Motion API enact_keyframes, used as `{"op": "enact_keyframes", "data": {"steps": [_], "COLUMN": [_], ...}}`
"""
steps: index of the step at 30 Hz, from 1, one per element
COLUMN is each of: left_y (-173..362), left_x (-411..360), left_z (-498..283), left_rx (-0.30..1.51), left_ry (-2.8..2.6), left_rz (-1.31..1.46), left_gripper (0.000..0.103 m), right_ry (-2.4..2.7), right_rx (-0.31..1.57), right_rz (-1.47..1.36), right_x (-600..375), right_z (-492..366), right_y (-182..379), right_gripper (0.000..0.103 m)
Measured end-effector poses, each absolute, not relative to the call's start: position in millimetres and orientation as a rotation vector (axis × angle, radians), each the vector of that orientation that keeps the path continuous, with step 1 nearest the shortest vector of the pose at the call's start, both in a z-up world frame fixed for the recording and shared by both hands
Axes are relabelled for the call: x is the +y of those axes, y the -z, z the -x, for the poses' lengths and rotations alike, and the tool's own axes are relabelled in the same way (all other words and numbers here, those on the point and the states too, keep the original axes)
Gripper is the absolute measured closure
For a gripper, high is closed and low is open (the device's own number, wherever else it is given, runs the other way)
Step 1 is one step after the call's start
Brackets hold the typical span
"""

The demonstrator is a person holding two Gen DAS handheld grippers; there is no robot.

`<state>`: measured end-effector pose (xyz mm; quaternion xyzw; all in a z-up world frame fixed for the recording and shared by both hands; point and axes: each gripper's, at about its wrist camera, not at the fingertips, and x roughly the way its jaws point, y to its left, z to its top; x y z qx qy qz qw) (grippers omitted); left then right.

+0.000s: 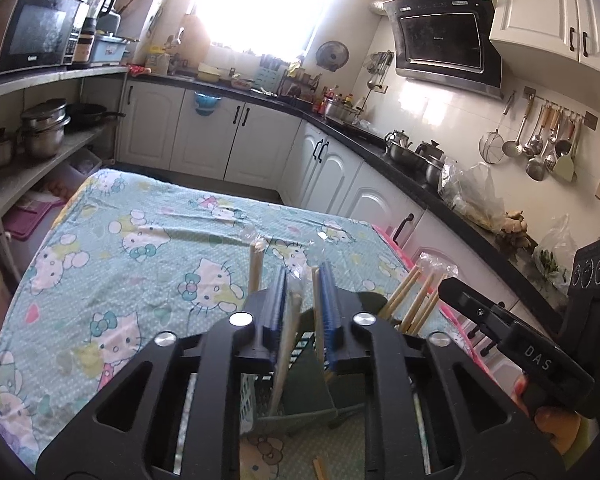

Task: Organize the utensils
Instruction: 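Open both tools and withdraw them from the caddy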

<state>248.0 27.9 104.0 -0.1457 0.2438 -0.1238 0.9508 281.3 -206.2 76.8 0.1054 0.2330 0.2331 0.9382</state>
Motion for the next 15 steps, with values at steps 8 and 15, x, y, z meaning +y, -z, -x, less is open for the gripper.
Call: {"op": "enact_keyframes", "data": {"steps": [8,15], "left_y": [-97,-95], "left_x": [31,35], "left_z": [-239,-230], "left_rx": [0.52,0.533], "left_ry": [0.266,0.262], "left_rz": [0.303,0.312], "left_gripper": [0.073,0.061], "right_ry": [-0.47,-0.468], "right_rx": [0.495,0.509], "right_rz": [-0.199,-0.177], "right_x": [-209,-209], "right_z": [-272,-262], "right_y": [-75,-73], "right_gripper": [0.077,0.072]}}
